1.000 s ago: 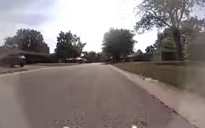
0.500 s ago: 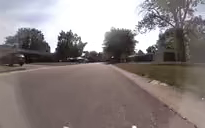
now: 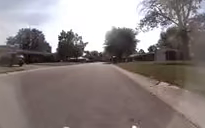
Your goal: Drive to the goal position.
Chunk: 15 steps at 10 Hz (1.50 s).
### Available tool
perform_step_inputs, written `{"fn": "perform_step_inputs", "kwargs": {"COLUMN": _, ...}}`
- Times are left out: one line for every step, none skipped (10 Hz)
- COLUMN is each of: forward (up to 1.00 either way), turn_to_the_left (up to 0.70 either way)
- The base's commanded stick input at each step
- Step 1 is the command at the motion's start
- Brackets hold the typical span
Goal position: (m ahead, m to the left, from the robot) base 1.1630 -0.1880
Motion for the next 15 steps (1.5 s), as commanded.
{"fn": "perform_step_inputs", "kwargs": {"forward": 0.69, "turn_to_the_left": -0.29}}
{"fn": "perform_step_inputs", "kwargs": {"forward": 0.69, "turn_to_the_left": -0.12}}
{"fn": "perform_step_inputs", "kwargs": {"forward": 0.69, "turn_to_the_left": 0.03}}
{"fn": "perform_step_inputs", "kwargs": {"forward": 0.69, "turn_to_the_left": 0.03}}
{"fn": "perform_step_inputs", "kwargs": {"forward": 0.69, "turn_to_the_left": 0.03}}
{"fn": "perform_step_inputs", "kwargs": {"forward": 0.69, "turn_to_the_left": 0.03}}
{"fn": "perform_step_inputs", "kwargs": {"forward": 0.69, "turn_to_the_left": 0.03}}
{"fn": "perform_step_inputs", "kwargs": {"forward": 0.69, "turn_to_the_left": 0.03}}
{"fn": "perform_step_inputs", "kwargs": {"forward": 0.69, "turn_to_the_left": 0.03}}
{"fn": "perform_step_inputs", "kwargs": {"forward": 0.69, "turn_to_the_left": 0.03}}
{"fn": "perform_step_inputs", "kwargs": {"forward": 0.69, "turn_to_the_left": 0.03}}
{"fn": "perform_step_inputs", "kwargs": {"forward": 0.69, "turn_to_the_left": 0.03}}
{"fn": "perform_step_inputs", "kwargs": {"forward": 0.69, "turn_to_the_left": 0.03}}
{"fn": "perform_step_inputs", "kwargs": {"forward": 0.69, "turn_to_the_left": 0.03}}
{"fn": "perform_step_inputs", "kwargs": {"forward": 0.69, "turn_to_the_left": 0.03}}
